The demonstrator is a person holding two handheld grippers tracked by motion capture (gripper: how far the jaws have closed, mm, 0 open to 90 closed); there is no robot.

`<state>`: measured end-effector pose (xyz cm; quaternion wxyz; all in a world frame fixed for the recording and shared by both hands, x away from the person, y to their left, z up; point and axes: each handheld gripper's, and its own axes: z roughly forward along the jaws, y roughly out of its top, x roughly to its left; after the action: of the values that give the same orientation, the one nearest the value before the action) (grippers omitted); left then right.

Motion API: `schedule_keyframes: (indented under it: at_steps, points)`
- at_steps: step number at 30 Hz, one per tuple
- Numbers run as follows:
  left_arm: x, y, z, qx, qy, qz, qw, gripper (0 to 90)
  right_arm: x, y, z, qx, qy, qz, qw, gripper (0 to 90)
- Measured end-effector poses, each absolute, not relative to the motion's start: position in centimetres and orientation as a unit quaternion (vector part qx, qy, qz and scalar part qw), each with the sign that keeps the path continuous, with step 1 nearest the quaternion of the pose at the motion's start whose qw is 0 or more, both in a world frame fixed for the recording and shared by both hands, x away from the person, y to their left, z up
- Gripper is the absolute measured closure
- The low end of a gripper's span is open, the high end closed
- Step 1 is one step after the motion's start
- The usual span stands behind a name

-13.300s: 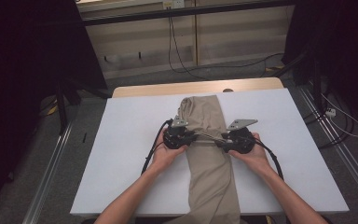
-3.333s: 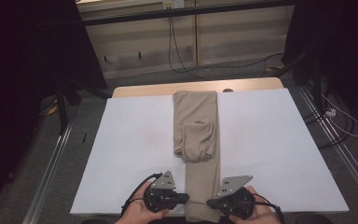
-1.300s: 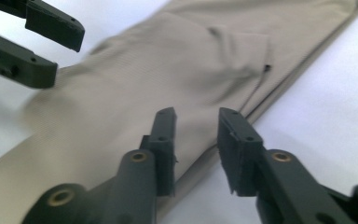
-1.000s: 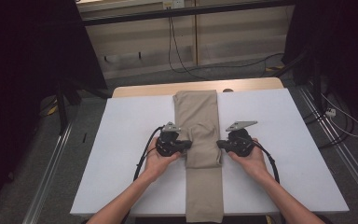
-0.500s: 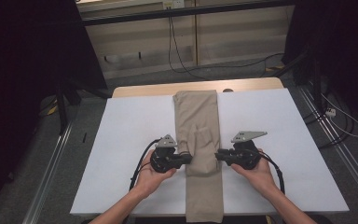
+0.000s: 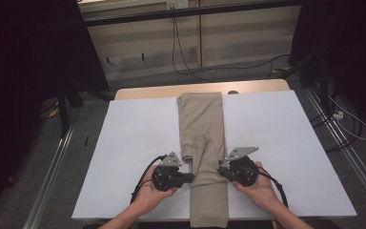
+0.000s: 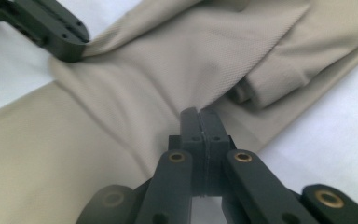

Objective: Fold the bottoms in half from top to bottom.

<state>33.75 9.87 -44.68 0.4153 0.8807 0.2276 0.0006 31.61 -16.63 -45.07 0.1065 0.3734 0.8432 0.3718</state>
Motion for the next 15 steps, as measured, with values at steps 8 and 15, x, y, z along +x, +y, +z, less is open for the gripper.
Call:
schedule_keyframes:
  at_steps: [8, 15]
  points:
    - [31.4, 10.8, -44.3, 0.883, 0.208, -0.015, 0.419, 86.5, 27.9, -17.4, -44.7, 0.364, 0.841, 0.392, 0.078, 90.0]
    - [32.1, 10.7, -42.7, 0.869, 0.207, 0.008, 0.449, 66.7, 27.4, -17.9, -43.8, 0.360, 0.834, 0.410, 0.082, 74.1]
